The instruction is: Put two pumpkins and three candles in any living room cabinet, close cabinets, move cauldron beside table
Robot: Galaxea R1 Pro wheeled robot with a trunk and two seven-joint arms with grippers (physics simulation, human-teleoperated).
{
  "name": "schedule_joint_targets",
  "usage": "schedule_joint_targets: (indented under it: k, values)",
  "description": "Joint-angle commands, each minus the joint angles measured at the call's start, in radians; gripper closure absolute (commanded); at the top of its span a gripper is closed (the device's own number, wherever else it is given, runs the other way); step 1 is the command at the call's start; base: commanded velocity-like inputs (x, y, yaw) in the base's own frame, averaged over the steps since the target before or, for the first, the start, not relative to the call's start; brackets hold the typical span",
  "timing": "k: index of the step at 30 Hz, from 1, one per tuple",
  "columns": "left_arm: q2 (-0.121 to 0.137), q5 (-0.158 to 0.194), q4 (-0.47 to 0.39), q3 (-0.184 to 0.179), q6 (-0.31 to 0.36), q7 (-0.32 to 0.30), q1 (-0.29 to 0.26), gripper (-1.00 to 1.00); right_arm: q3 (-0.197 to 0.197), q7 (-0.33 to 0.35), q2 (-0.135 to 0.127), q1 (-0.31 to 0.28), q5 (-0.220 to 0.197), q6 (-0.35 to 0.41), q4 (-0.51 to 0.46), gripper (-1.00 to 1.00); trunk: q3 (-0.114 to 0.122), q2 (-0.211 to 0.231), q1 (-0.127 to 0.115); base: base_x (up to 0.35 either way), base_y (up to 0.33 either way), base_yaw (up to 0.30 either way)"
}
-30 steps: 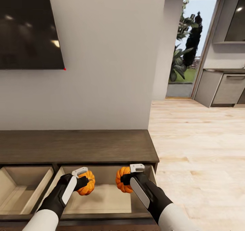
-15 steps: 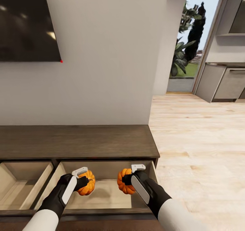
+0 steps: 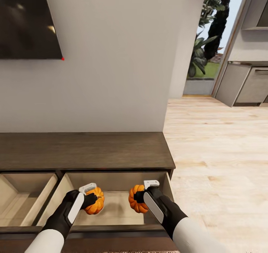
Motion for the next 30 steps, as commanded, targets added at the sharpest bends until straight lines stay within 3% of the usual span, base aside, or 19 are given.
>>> schedule_joint_targets:
  k: [1, 9, 10, 16, 17, 25, 30]
  values:
    - [0.000, 0.000, 0.000, 0.000, 0.001, -0.001, 0.000, 1.00, 0.000, -0.001, 0.000, 0.000, 0.001, -0.001, 0.000, 1.00, -0.004, 0.000, 0.000, 0.000, 0.000, 0.000]
    - [0.000, 0.001, 0.000, 0.000, 0.004, 0.000, 0.000, 1.00, 0.000, -0.001, 0.000, 0.000, 0.001, -0.003, 0.000, 1.00, -0.012, -0.001, 0.001, 0.000, 0.000, 0.000]
    - [0.000, 0.001, 0.000, 0.000, 0.004, 0.000, 0.000, 1.00, 0.000, -0.001, 0.000, 0.000, 0.001, -0.003, 0.000, -1.00, -0.012, -0.001, 0.001, 0.000, 0.000, 0.000]
    - [0.000, 0.001, 0.000, 0.000, 0.004, 0.000, 0.000, 1.00, 0.000, -0.001, 0.000, 0.000, 0.001, -0.004, 0.000, -1.00, -0.012, -0.001, 0.001, 0.000, 0.000, 0.000]
    - [0.000, 0.001, 0.000, 0.000, 0.003, 0.000, 0.000, -1.00, 0.000, -0.001, 0.000, 0.000, 0.001, -0.004, 0.000, -1.00, -0.012, -0.001, 0.001, 0.000, 0.000, 0.000]
    - [0.001, 0.003, -0.004, 0.006, 0.007, 0.000, 0.000, -1.00, 0.000, 0.000, 0.000, 0.000, 0.001, -0.005, -0.002, -1.00, -0.012, -0.001, 0.001, 0.000, 0.000, 0.000]
    - [0.001, 0.004, -0.005, 0.009, 0.057, -0.001, -0.004, -1.00, -0.003, 0.006, 0.000, 0.001, 0.000, -0.002, -0.009, -1.00, 0.008, 0.000, -0.001, 0.000, 0.000, 0.000]
